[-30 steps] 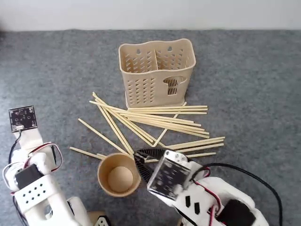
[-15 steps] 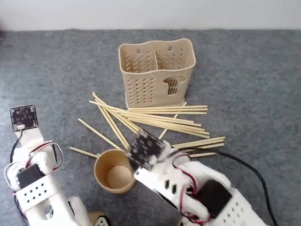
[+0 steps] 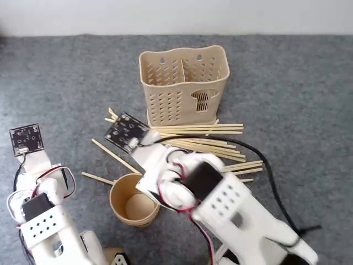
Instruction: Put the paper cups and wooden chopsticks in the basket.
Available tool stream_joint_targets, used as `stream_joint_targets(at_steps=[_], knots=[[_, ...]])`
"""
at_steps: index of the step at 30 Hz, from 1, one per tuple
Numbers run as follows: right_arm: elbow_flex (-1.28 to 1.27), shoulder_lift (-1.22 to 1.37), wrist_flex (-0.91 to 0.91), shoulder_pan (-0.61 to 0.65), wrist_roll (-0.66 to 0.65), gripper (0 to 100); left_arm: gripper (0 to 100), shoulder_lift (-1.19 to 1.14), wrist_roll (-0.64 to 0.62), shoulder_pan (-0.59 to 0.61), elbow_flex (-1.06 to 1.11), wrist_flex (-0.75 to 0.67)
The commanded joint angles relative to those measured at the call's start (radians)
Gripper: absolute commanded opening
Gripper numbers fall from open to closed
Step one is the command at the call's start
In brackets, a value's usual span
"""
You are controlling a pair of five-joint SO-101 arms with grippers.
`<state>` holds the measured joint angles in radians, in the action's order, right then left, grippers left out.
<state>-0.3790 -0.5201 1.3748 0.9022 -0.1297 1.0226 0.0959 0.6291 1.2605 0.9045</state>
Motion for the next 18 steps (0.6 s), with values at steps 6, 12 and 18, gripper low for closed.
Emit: stream_joint_targets(at_steps=[6, 12, 18], knots=[[0.052, 0.117, 0.015, -0.008, -0.012, 5.8, 6, 0.025, -0.008, -0.005, -0.004, -0.018], [0.094, 0.119, 0.067, -0.007, -0.014, 5.8, 6, 0.025, -0.008, -0.005, -0.002, -0.018], [0.242, 0.119, 0.183, -0.007, -0.014, 6.2, 6, 0.025, -0.008, -0.005, -0.002, -0.018]])
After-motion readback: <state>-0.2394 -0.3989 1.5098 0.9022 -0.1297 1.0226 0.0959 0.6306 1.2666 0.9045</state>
